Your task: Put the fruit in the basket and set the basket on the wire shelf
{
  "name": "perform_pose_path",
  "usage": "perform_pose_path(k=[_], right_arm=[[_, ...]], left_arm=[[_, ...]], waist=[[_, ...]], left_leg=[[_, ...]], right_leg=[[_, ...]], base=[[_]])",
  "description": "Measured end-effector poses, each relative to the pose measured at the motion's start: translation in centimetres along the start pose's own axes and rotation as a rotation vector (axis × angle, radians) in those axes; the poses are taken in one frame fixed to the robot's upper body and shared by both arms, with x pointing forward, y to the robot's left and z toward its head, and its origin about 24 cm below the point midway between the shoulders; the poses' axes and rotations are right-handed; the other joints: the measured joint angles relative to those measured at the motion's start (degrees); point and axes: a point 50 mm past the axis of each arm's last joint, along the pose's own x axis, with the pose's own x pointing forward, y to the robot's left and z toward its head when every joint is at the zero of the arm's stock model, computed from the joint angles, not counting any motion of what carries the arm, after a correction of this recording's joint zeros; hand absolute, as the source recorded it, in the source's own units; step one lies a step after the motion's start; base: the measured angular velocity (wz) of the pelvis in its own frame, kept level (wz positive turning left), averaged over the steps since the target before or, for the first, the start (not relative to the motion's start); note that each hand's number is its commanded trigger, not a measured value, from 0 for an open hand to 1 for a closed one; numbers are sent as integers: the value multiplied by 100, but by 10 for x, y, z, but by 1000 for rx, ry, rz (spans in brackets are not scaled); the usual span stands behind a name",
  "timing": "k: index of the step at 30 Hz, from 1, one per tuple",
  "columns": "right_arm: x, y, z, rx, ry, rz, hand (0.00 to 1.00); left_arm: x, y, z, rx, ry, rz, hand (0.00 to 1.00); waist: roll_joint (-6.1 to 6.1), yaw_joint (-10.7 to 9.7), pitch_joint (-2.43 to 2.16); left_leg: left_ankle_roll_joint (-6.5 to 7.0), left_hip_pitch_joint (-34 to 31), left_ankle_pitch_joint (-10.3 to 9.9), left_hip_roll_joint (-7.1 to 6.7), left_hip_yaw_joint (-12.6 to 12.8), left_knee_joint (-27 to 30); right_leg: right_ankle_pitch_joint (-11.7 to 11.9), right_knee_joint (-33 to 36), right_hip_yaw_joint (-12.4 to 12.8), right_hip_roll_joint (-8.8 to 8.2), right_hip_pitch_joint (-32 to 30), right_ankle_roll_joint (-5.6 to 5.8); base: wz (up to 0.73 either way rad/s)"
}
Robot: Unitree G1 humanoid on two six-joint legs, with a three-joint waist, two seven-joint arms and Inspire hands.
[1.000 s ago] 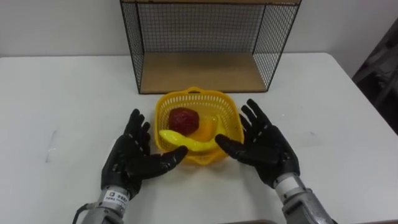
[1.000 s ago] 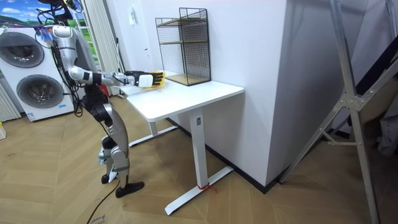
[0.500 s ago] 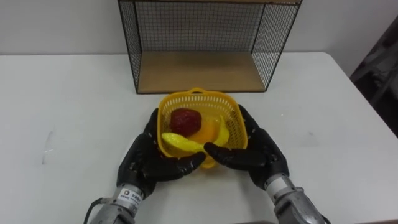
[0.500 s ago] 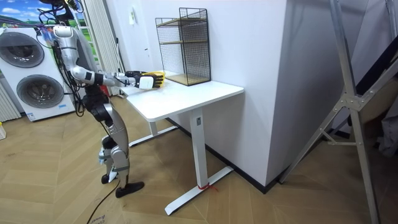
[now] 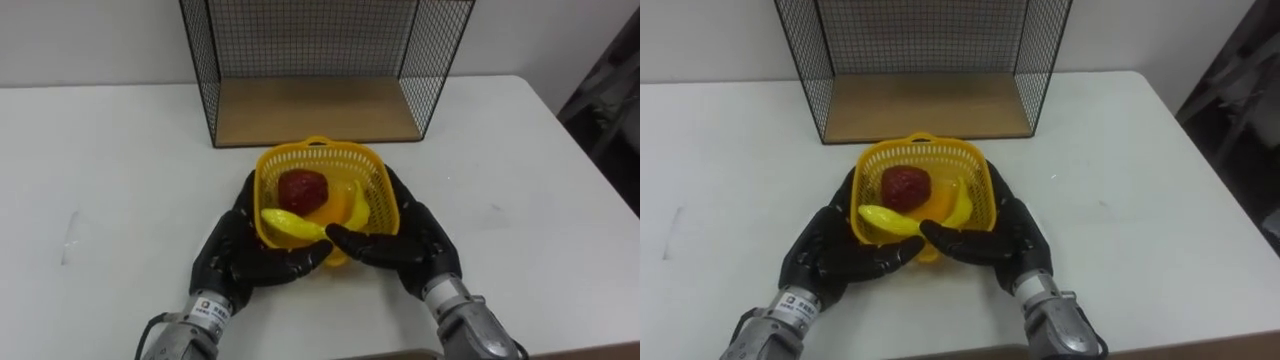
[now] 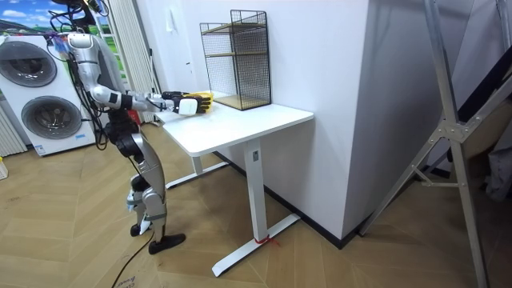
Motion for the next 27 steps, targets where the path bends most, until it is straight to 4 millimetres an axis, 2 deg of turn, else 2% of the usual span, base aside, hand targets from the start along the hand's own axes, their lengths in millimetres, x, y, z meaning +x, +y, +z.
perform_pose_path(k=[7, 11, 18, 25, 27], right_arm=[[2, 2, 1, 3, -5, -15, 0], [5, 2, 5, 33, -19, -36, 0], [10, 12, 29, 31, -141, -25, 0], [11, 14, 33, 31, -168, -25, 0], [11, 18, 41, 35, -201, -14, 0]], left_arm=[[2, -3, 1, -6, -10, -4, 0], [9, -8, 8, -11, -40, -7, 0], [19, -21, 27, -27, -124, -22, 0], [21, -25, 33, -39, -154, -17, 0], [21, -28, 39, -74, -179, -20, 0]], waist=[[25, -24, -6], [60, -35, -7], [114, -27, -11], [121, -32, -16], [118, -32, -17]], left_leg=[[0, -12, 0, 1, 0, 27], [0, -3, 0, 3, 4, 33], [0, 1, 0, 7, 5, 27], [0, 7, 0, 9, 4, 27], [0, -3, 0, 9, 5, 24]], right_leg=[[2, 1, -6, 1, -1, -2], [12, 11, 1, 3, 5, -6], [20, 15, 4, 10, -12, -15], [20, 18, -7, 6, 0, -15], [21, 15, -6, 7, -17, -15]], base=[[0], [0], [0], [0], [0]])
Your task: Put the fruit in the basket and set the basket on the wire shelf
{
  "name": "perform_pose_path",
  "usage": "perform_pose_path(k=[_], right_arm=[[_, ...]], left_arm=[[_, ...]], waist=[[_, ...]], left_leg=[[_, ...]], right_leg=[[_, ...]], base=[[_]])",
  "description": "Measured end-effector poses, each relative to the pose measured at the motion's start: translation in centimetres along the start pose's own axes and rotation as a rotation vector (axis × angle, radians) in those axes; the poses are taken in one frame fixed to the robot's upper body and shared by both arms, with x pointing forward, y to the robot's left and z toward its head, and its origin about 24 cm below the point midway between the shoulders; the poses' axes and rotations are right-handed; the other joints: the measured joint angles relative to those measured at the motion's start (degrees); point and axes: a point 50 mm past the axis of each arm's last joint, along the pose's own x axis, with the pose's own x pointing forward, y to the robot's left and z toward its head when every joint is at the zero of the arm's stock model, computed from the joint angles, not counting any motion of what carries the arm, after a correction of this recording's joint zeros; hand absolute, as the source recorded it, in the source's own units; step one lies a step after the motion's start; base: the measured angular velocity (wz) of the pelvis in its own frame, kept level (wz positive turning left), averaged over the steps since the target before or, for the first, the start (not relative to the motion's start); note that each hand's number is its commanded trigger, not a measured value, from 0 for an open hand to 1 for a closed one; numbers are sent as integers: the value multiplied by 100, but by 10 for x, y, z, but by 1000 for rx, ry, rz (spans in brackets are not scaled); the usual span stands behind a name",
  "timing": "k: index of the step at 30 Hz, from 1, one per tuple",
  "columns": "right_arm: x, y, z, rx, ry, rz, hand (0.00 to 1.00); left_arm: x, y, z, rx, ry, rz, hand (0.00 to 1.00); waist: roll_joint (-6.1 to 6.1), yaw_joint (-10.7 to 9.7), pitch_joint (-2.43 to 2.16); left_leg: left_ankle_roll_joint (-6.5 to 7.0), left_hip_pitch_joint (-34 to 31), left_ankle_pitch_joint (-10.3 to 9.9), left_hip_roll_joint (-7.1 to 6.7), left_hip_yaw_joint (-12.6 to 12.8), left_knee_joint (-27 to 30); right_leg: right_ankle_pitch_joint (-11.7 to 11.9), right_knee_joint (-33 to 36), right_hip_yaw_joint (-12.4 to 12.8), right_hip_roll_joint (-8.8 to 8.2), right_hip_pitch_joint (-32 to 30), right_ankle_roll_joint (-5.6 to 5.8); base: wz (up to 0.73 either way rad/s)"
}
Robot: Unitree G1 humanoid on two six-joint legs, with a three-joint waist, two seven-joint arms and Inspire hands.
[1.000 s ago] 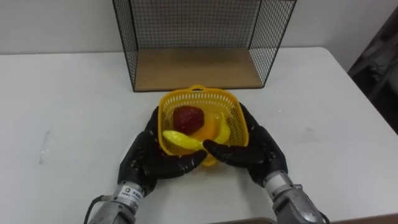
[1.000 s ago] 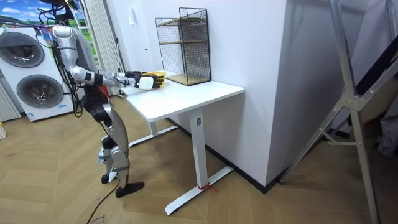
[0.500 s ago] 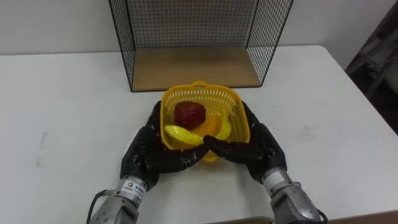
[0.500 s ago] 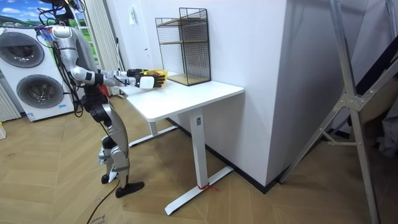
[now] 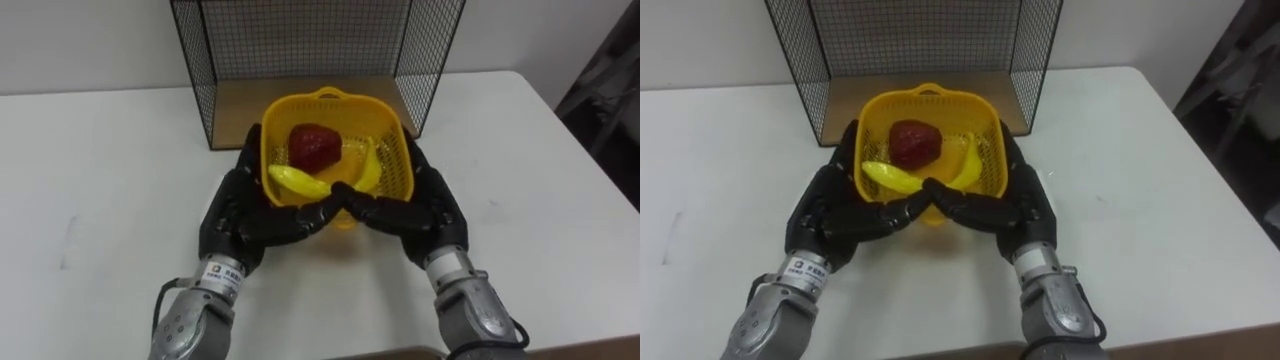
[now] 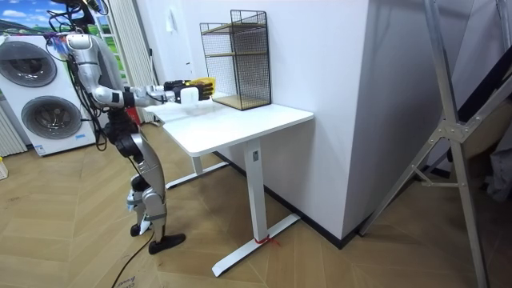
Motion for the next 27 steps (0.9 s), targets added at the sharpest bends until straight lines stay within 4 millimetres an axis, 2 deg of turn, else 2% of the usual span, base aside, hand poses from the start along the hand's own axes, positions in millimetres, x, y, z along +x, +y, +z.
perform_pose_path(k=[4, 9, 25, 27], right_arm=[[3, 7, 12, 13, -61, 24, 0], [5, 13, 22, 63, -122, 34, 0], [6, 15, 23, 107, -141, 34, 0], [5, 15, 22, 117, -138, 33, 0]], left_arm=[[2, -6, 13, -50, -66, -11, 0], [4, -13, 26, -104, -148, -35, 0], [4, -15, 29, -112, -187, -43, 0], [4, -14, 29, -129, -187, -41, 0]], waist=[[-14, 4, 0], [-130, 2, -1], [-171, 21, 8], [-204, 18, 29]], left_leg=[[0, 58, 0, 1, 10, -17], [1, 68, 1, 1, 22, -30], [1, 77, 0, -4, 31, 47], [-2, 44, -1, -4, 19, 101]], right_leg=[[0, -2, 11, 2, 23, 0], [-1, -1, 16, 4, 25, 1], [-15, 91, 14, -15, 17, 3], [-48, 166, 4, -21, 9, -11]], base=[[0], [0], [0], [2]])
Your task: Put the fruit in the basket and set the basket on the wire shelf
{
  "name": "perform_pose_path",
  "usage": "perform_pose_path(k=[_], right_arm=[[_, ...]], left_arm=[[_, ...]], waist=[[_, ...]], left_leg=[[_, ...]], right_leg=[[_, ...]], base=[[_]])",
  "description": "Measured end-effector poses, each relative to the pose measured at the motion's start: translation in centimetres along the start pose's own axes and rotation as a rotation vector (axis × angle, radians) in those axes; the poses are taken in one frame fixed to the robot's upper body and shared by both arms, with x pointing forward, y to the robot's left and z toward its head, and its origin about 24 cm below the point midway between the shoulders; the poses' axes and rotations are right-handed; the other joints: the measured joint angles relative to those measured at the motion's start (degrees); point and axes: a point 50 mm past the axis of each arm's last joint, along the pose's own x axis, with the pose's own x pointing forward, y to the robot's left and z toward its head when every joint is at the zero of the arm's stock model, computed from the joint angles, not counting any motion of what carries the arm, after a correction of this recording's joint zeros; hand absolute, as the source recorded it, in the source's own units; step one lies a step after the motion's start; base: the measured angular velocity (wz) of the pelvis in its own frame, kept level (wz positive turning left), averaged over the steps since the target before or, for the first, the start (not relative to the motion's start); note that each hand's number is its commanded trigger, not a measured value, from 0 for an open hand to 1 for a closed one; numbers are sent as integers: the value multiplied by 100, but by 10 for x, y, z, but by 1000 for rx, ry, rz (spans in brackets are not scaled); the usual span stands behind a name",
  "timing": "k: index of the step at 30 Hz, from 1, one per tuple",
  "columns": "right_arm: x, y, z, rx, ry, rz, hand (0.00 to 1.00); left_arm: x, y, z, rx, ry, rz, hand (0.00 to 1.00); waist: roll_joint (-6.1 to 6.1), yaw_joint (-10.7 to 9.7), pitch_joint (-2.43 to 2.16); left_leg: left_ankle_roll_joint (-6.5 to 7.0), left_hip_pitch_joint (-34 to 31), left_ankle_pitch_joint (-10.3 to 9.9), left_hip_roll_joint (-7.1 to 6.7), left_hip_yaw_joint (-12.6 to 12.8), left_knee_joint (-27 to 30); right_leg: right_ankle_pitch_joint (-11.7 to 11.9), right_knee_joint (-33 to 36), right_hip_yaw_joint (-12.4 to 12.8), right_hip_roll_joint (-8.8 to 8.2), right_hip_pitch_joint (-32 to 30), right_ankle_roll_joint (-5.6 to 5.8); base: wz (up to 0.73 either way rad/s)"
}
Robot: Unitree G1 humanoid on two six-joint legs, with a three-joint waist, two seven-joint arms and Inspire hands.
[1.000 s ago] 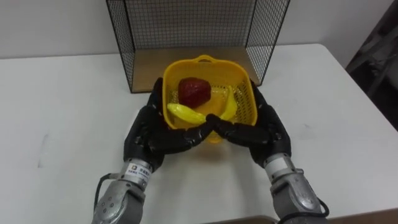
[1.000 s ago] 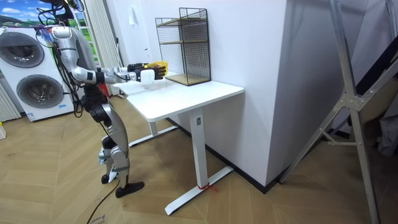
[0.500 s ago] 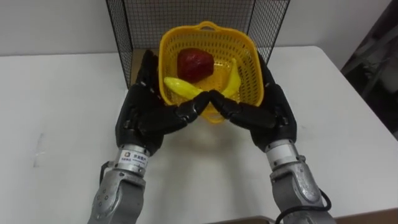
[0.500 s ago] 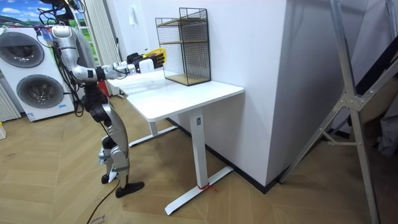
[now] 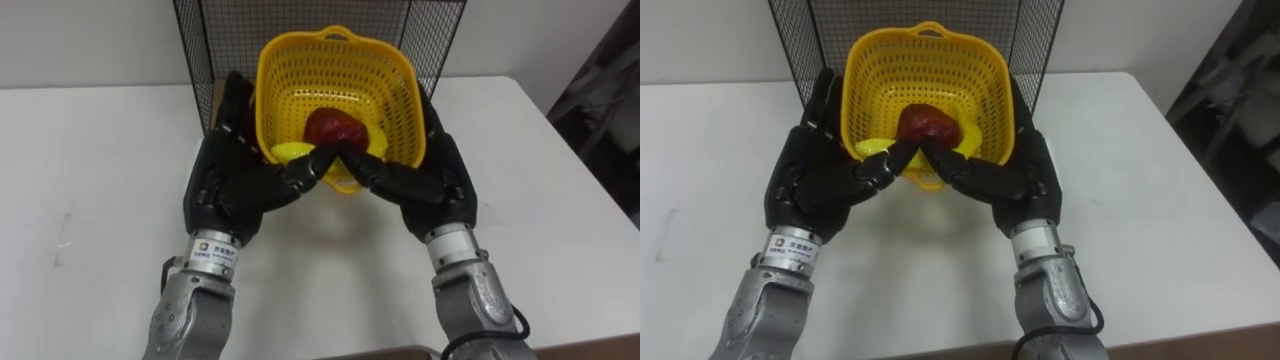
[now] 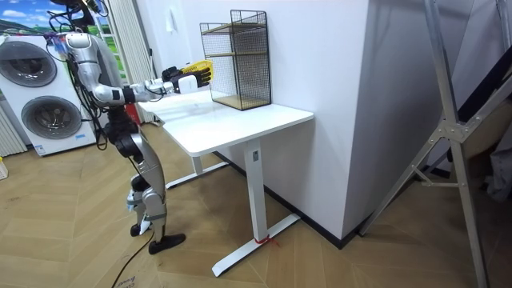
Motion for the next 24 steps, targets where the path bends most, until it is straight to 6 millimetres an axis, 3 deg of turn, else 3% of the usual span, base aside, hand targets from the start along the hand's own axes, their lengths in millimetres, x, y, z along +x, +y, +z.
perform_pose_path(k=[2, 7, 9, 10, 11, 13, 14, 15, 16, 18, 19, 20, 21, 22, 24], right_arm=[[0, 0, -1, 3, 2, 0, 0], [-2, -1, -3, 7, 14, -6, 0], [-2, 0, -3, 7, 17, -4, 0], [-2, -1, -4, 7, 19, -5, 0], [-3, -2, -5, 6, 27, -8, 0], [-5, -1, -9, 10, 41, -9, 0], [-6, -1, -11, 21, 46, -11, 0], [-6, -2, -11, 25, 44, -17, 0], [-6, -3, -10, 26, 43, -22, 0], [-8, -7, -14, 20, 67, -34, 0], [-8, -8, -16, 20, 75, -34, 0], [-10, -8, -18, 19, 90, -32, 0], [-12, -7, -21, 20, 102, -23, 0], [-12, -7, -21, 20, 103, -17, 0], [-12, -9, -19, 15, 97, -5, 0]], left_arm=[[0, 0, 0, 0, 0, 0, 0], [-1, 1, 0, 1, 2, 2, 0], [-2, 2, -1, 1, 7, 8, 0], [-3, 2, -2, 1, 9, 11, 0], [-4, 3, -2, -8, 13, 15, 0], [-4, 4, -2, -15, 13, 22, 0], [-5, 6, -3, -13, 15, 28, 0], [-5, 5, -5, -15, 20, 26, 0], [-5, 3, -5, -18, 22, 23, 0], [-5, 3, -6, -22, 25, 26, 0], [-5, 4, -6, -20, 22, 29, 0], [-5, 6, -5, -18, 21, 36, 0], [-7, 9, -5, -12, 23, 44, 0], [-7, 10, -4, -9, 21, 46, 0], [-8, 9, -5, -11, 28, 40, 0]], waist=[[-67, 7, 17], [-138, 176, 6], [-145, 261, 7], [-123, 272, 7], [-47, 291, 14], [29, 299, 10], [6, 310, 15], [-74, 247, 6], [-103, 236, 23], [-100, 324, 10], [-81, 351, 3], [-60, 431, -14], [-38, 447, -101], [-62, 431, -100], [-101, 410, -99]], left_leg=[[-15, -72, -33, -1, -12, 138], [-171, -456, -491, 152, -26, 1156], [-219, -670, -546, 250, -66, 1794], [-220, -735, -545, 290, -73, 1989], [-221, -877, -538, 383, -146, 2419], [-244, -1135, -434, 494, -198, 2969], [-208, -1337, -309, 474, -256, 3264], [-197, -1606, -317, 322, -274, 3196], [-195, -1765, -318, 240, -285, 3079], [-227, -2163, -146, -58, -275, 2136], [-203, -2206, -27, -90, -278, 1817], [-127, -2215, 336, -110, -289, 1459], [-81, -2136, 472, -125, -285, 1379], [-62, -2096, 501, -136, -279, 1356], [64, -2022, 757, -140, -282, 1344]], right_leg=[[-88, 170, -12, -15, -107, -21], [-514, 996, -146, 15, -507, -187], [-708, 1214, -155, 74, -537, -303], [-754, 1244, -134, 116, -523, -302], [-788, 1265, -131, 163, -467, -333], [-819, 1299, -32, 290, -353, -407], [-823, 1320, 53, 304, -309, -500], [-856, 1316, 180, 309, -309, -496], [-857, 1308, 248, 306, -312, -497], [-826, 1254, 427, 309, -291, -502], [-822, 1246, 425, 310, -271, -519], [-875, 1248, 423, 307, -245, -506], [-920, 1225, 428, 297, -191, -458], [-922, 1204, 427, 289, -156, -413], [-945, 1119, 407, 295, -38, -405]], base=[[6], [-6], [-7], [-10], [-7], [-1], [27], [38], [33], [-11], [-36], [-36], [-29], [-11], [0]])
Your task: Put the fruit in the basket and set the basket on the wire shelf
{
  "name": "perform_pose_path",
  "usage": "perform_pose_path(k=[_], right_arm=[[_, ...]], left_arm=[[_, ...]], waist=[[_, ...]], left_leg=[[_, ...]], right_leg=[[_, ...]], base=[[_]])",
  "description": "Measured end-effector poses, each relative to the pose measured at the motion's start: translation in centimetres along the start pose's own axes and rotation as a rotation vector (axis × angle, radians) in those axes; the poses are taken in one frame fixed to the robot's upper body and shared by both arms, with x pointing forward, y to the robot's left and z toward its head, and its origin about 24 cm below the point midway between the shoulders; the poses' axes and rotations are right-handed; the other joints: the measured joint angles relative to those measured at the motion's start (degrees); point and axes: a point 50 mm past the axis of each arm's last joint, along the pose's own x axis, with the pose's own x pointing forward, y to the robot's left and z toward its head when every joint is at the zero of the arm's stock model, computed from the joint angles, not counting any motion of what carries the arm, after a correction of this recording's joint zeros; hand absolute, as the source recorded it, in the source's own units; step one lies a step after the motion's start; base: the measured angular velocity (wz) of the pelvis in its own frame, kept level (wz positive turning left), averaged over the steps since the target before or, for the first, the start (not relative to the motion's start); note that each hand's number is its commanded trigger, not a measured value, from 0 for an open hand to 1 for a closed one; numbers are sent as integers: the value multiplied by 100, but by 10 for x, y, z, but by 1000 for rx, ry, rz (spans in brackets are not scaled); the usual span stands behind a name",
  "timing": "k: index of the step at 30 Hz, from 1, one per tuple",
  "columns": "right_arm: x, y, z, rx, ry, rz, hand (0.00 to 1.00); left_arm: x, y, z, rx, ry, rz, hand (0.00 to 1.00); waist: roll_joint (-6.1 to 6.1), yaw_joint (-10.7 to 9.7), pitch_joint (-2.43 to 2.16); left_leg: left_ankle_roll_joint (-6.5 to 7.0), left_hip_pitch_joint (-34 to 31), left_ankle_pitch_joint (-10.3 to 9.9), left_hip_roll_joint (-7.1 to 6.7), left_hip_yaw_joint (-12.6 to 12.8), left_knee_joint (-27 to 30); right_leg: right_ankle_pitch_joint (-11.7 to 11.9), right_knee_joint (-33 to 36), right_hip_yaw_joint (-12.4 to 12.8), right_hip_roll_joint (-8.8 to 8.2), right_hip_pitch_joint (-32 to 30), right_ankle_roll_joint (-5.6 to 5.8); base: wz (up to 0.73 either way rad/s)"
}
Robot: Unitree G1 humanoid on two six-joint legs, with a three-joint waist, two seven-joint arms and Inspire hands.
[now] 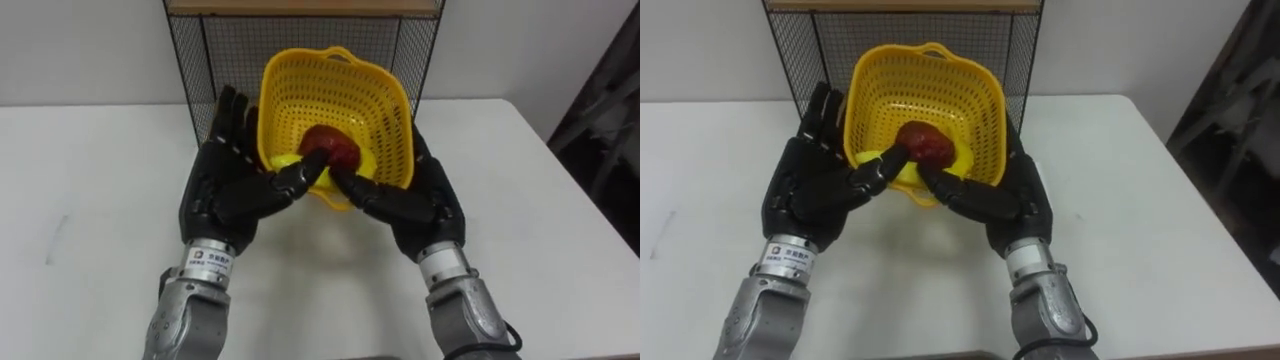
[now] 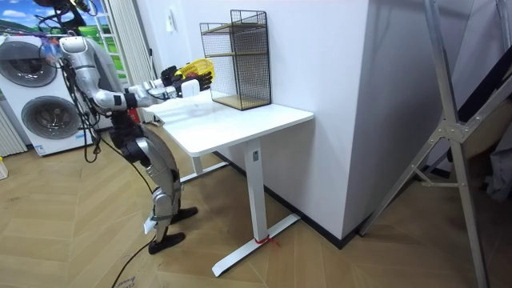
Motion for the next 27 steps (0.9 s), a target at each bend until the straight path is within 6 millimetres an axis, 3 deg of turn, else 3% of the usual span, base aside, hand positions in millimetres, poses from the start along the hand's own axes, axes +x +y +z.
perform_pose_path(k=[1, 2, 9, 16, 20, 23, 26, 27], right_arm=[[0, 0, 0, 1, -1, 0, 0], [0, 1, 0, 3, 1, 1, 0], [0, 1, 0, 6, 0, 1, 0], [0, 3, 0, 7, -5, 7, 0], [1, 3, 1, 7, -11, 5, 0], [1, 3, 2, 3, -14, 0, 0], [5, 5, 5, -1, -26, 5, 0], [6, 5, 6, -3, -29, 5, 0]], left_arm=[[0, 0, 0, 1, 3, -2, 0], [-1, 1, -1, 4, 9, -1, 0], [-1, 1, -1, 5, 9, -1, 0], [-1, 1, -1, 5, 8, 2, 0], [-1, 1, -1, 3, 7, 1, 0], [-1, 0, -2, 2, 10, 0, 0], [-1, -1, -2, -2, 11, -2, 0], [-1, 0, -2, 0, 10, -2, 0]], waist=[[-9, 2, 4], [-50, -21, 18], [-46, -100, 86], [-52, -68, 84], [-18, -91, 86], [-1, -81, 85], [-14, -123, 83], [-34, -135, 103]], left_leg=[[24, 6, 62, -11, -1, 25], [69, 48, 1, -74, -6, 46], [278, 87, -192, -377, 23, 68], [328, 91, -393, -400, 107, 116], [357, 123, -500, -457, 102, 158], [409, 84, -655, -481, 132, 287], [516, 109, -753, -622, 208, 387], [576, 182, -792, -697, 256, 404]], right_leg=[[-19, 14, 5, -5, 14, -18], [-78, 16, 2, -61, 69, -4], [-336, -3, -275, -451, 143, 197], [-383, -219, -361, -527, 265, 243], [-435, -165, -516, -611, 305, 328], [-521, 381, -608, -707, 161, 469], [-521, 1466, -739, -998, -279, 537], [-461, 1923, -706, -1127, -446, 623]], base=[[0], [5], [7], [-1], [4], [0], [0], [0]])
